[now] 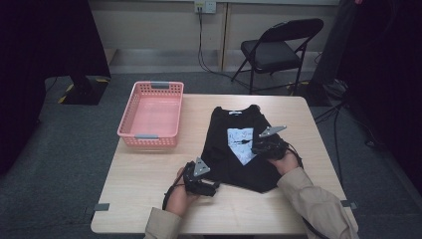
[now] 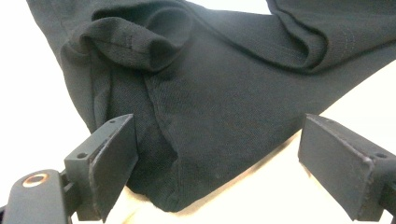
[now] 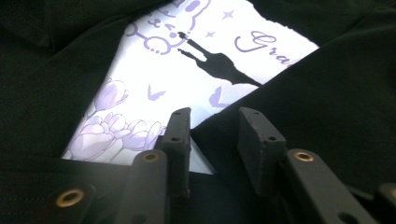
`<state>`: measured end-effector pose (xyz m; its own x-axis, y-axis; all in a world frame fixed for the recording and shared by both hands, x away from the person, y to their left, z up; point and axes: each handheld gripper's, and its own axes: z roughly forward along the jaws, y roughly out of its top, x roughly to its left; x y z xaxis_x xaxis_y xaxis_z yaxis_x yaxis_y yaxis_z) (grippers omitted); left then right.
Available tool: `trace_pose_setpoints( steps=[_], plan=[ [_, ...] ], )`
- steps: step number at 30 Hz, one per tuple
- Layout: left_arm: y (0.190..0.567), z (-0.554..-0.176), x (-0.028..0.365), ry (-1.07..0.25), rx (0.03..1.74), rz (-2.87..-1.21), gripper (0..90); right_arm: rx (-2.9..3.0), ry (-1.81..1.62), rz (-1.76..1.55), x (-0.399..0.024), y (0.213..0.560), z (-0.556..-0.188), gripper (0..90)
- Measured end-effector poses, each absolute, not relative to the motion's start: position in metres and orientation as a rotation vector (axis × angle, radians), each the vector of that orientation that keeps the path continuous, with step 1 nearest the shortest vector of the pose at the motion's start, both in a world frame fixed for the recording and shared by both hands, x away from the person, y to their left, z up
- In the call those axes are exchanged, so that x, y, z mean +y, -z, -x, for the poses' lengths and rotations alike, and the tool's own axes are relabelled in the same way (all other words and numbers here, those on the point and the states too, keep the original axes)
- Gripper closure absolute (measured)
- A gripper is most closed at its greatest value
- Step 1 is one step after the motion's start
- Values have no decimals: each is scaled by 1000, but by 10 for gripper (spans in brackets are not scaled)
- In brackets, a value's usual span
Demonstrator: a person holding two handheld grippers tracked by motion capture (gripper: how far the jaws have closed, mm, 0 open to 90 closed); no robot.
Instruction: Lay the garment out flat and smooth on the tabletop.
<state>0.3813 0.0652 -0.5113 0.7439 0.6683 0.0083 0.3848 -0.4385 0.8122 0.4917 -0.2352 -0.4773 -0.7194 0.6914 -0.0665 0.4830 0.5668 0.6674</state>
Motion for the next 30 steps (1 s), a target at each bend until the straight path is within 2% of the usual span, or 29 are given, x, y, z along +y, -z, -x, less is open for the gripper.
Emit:
trace_pose_setpoints(
  steps=[4,5,6,8,16,30],
  plan=[
    [511,-381,65,-417,792,-2079,118,2483,-897,-973,-234,482,-493,676],
    [511,-381,65,-417,792,-2080,118,2483,-910,-968,-235,482,-494,761],
    [511,-381,65,-417,792,-2080,118,2483,-910,-968,-235,482,-494,761],
    [511,-381,65,-417,792,-2079,118,2467,-869,-962,-235,482,-493,842],
    [511,-381,65,-417,792,-2080,118,2444,-904,-986,-238,473,-494,847],
    [511,-381,65,-417,793,-2079,118,2301,-1043,-1090,-287,432,-503,846]
  ],
)
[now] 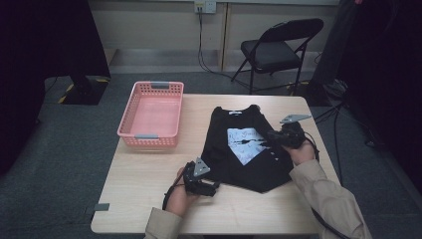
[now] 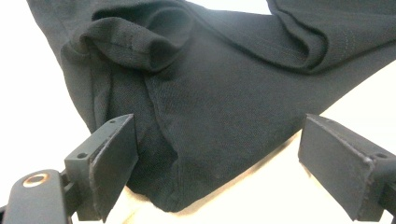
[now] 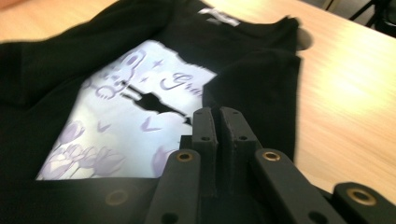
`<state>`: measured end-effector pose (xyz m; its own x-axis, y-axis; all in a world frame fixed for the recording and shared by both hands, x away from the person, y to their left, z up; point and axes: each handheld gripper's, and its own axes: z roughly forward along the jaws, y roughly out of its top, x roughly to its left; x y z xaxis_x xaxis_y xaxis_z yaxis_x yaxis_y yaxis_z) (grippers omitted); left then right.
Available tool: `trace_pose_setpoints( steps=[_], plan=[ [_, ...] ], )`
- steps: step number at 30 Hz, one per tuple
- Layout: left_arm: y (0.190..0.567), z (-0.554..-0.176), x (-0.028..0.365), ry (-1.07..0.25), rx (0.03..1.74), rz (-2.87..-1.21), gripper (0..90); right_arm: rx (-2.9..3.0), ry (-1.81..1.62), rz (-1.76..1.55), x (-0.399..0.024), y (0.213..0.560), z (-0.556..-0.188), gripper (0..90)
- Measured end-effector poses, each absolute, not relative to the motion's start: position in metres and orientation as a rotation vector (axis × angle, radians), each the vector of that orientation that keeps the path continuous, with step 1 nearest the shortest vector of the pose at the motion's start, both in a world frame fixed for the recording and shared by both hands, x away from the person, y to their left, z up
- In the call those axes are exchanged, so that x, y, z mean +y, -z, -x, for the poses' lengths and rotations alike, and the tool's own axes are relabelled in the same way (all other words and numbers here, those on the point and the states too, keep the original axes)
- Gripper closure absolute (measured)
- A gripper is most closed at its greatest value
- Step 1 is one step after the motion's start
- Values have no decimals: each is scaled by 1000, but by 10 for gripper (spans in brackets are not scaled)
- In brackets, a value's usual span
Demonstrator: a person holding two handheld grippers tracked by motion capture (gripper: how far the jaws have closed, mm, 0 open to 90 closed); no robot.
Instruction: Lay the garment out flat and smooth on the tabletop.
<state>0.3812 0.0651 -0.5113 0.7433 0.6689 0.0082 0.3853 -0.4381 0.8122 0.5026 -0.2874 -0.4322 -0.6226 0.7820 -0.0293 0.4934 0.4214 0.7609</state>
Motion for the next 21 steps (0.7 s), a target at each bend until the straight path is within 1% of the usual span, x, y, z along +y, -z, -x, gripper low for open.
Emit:
trace_pose_setpoints(
  steps=[10,21],
  plan=[
    [511,-381,65,-419,794,-2079,118,2218,-1074,-1184,-324,421,-509,847],
    [511,-381,65,-419,794,-2079,118,2159,-1053,-1224,-352,413,-516,847]
  ],
)
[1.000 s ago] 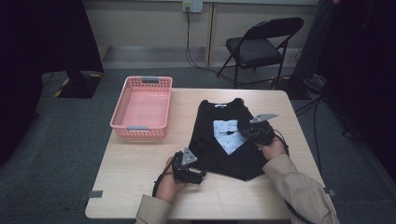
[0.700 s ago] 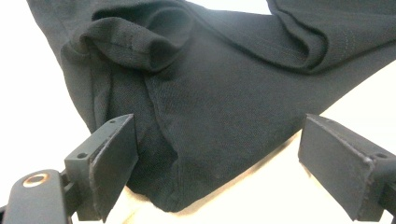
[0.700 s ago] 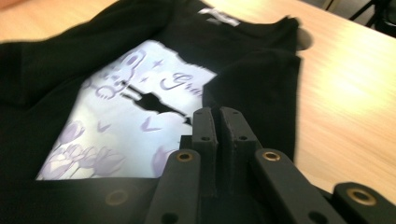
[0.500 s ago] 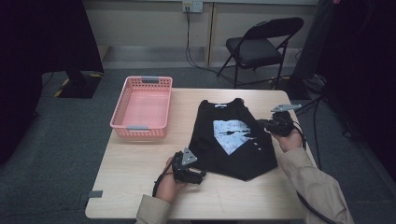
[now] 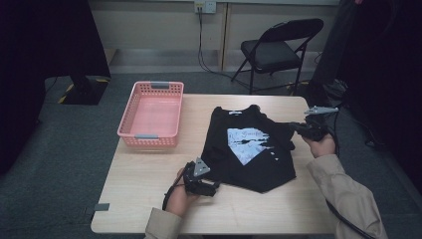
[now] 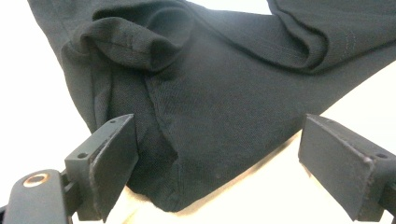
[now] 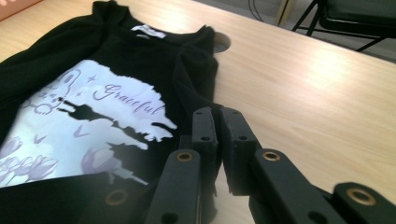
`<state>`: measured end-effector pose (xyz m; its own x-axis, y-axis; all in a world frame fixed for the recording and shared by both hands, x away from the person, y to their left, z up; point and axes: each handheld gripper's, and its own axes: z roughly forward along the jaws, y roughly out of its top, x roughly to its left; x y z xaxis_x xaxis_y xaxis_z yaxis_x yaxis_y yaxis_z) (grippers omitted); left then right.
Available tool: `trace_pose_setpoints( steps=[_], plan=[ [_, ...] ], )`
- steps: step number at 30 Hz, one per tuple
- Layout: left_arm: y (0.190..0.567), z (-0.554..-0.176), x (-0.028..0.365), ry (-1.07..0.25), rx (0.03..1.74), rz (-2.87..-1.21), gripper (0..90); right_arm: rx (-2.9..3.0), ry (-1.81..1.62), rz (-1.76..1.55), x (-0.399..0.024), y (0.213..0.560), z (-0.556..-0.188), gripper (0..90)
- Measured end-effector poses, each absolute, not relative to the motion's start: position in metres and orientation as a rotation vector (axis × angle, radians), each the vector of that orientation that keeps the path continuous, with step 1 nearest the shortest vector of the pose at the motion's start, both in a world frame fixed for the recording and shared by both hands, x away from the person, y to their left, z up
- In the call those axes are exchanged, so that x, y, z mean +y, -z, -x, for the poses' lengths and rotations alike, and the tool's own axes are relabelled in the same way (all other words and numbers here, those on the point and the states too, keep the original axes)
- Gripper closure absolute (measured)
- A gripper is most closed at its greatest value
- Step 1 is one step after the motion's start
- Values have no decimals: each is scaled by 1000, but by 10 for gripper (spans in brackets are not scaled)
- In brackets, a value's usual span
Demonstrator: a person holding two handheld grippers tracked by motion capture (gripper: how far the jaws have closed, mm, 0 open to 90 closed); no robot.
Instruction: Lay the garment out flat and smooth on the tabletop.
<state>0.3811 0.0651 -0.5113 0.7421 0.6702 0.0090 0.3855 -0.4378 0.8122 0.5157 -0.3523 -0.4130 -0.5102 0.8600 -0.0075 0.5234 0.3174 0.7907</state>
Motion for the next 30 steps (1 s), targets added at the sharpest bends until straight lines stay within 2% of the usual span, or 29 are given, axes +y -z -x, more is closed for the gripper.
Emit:
trace_pose_setpoints(
  steps=[10,26,28,30],
  plan=[
    [511,-381,65,-420,794,-2079,118,2094,-1030,-1268,-378,402,-525,846],
    [511,-381,65,-419,794,-2079,118,2023,-1003,-1356,-407,408,-530,842],
    [511,-381,65,-420,794,-2080,118,2002,-996,-1354,-409,406,-531,803],
    [511,-381,65,-419,794,-2079,118,1962,-993,-1362,-412,403,-531,683]
  ],
)
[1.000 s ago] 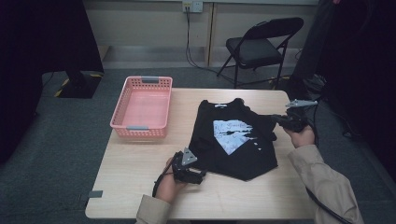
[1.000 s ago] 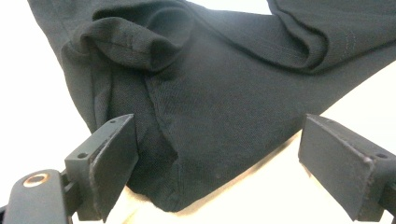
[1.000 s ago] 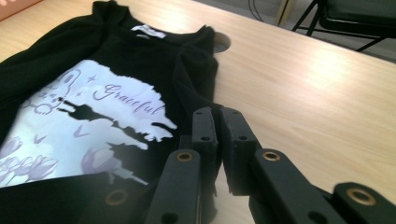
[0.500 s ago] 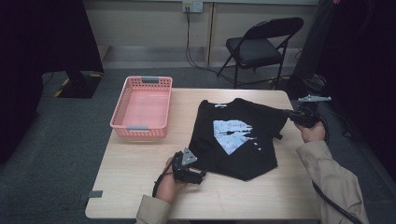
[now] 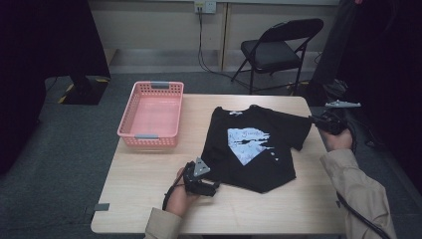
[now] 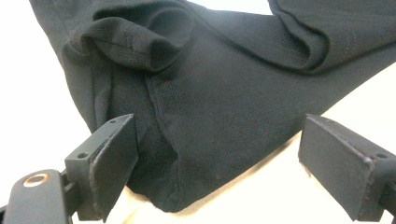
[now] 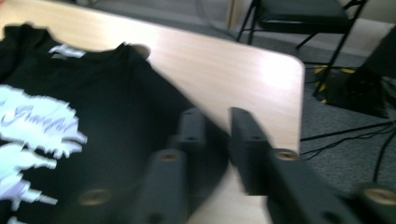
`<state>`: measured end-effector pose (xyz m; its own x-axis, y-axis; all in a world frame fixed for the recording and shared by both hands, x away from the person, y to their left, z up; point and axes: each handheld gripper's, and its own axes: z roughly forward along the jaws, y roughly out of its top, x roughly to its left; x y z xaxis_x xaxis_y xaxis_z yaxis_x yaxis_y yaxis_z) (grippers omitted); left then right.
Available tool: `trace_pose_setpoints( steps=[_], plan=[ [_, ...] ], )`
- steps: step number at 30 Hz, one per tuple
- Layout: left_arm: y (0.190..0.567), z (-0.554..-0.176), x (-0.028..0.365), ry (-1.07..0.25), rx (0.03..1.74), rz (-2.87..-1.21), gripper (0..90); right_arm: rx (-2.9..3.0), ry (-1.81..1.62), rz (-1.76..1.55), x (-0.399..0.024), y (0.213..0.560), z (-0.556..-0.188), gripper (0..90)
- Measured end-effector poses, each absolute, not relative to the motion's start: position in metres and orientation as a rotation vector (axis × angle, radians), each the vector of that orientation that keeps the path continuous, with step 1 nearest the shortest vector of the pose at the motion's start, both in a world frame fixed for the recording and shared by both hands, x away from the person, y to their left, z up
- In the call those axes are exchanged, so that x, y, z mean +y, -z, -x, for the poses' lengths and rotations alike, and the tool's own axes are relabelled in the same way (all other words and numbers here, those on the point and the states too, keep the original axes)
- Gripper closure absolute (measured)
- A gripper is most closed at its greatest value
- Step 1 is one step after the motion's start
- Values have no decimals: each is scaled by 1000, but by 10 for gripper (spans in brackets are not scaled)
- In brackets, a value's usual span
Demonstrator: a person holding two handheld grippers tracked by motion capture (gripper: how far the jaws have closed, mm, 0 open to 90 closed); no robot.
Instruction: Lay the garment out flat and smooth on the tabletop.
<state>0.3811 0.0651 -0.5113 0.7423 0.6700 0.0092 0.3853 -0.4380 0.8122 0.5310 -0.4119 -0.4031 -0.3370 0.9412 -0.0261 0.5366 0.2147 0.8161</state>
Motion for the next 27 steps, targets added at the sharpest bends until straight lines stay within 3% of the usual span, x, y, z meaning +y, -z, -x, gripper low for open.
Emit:
trace_pose_setpoints(
  steps=[2,5,9,14,27],
  plan=[
    [511,-381,65,-420,794,-2080,118,1944,-1013,-1376,-415,400,-530,630],
    [511,-381,65,-420,794,-2079,118,1946,-1023,-1358,-414,398,-526,446],
    [511,-381,65,-421,795,-2079,118,2010,-1065,-1332,-405,403,-520,309],
    [511,-381,65,-420,795,-2079,118,2094,-1109,-1311,-386,417,-512,229],
    [511,-381,65,-421,798,-2078,118,2189,-1136,-1234,-354,428,-490,128]
  ],
)
